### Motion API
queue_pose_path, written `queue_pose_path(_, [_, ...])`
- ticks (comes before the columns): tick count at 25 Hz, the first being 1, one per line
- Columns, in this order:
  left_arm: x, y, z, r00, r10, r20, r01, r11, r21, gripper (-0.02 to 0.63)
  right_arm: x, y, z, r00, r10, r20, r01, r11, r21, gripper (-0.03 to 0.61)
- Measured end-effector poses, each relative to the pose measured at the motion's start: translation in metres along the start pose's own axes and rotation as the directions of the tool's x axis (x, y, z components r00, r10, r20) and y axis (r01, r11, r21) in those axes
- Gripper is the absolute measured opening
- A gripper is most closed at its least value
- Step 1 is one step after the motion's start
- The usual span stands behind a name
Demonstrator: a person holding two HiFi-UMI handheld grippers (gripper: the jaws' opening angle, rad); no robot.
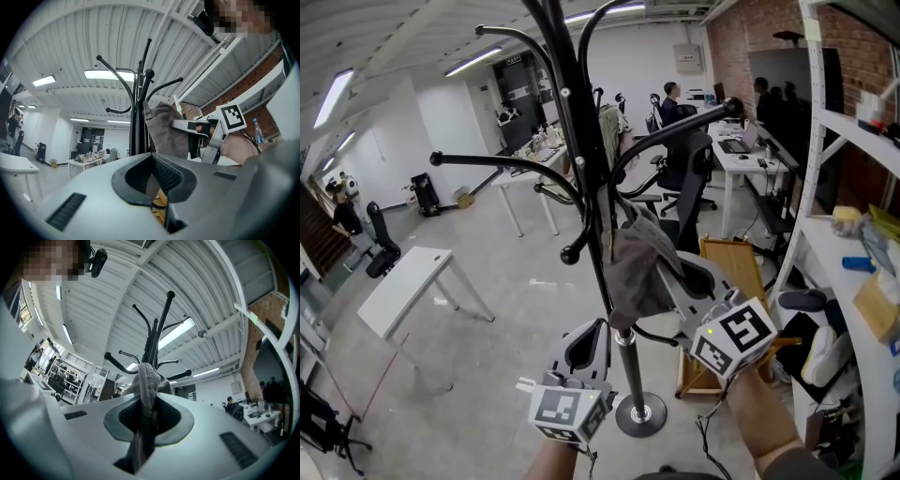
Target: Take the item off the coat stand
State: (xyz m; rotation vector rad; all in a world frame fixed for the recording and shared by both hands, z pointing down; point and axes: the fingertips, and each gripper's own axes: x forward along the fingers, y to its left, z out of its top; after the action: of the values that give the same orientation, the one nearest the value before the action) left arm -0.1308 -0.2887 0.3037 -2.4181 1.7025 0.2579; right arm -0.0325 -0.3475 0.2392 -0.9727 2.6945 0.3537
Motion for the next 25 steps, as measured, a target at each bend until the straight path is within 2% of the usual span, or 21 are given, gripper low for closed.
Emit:
queue_pose_path(8, [0.000, 0.003, 0.001, 1.000, -0.013, -0.029, 0.013, 1.000, -0.007, 0.006, 0.001, 0.001, 0.007, 1.000, 0.002, 0.011, -0.002, 1.000, 0.005, 0.029])
queue_pose_path(25, [0.009, -0.007, 0.022, 0.999, -0.052, 0.008, 0.052, 0.999, -0.005, 0.006, 0.001, -0.012, 0.048, 0.997, -0.022, 0.079, 0.021, 1.000, 0.002, 0.029])
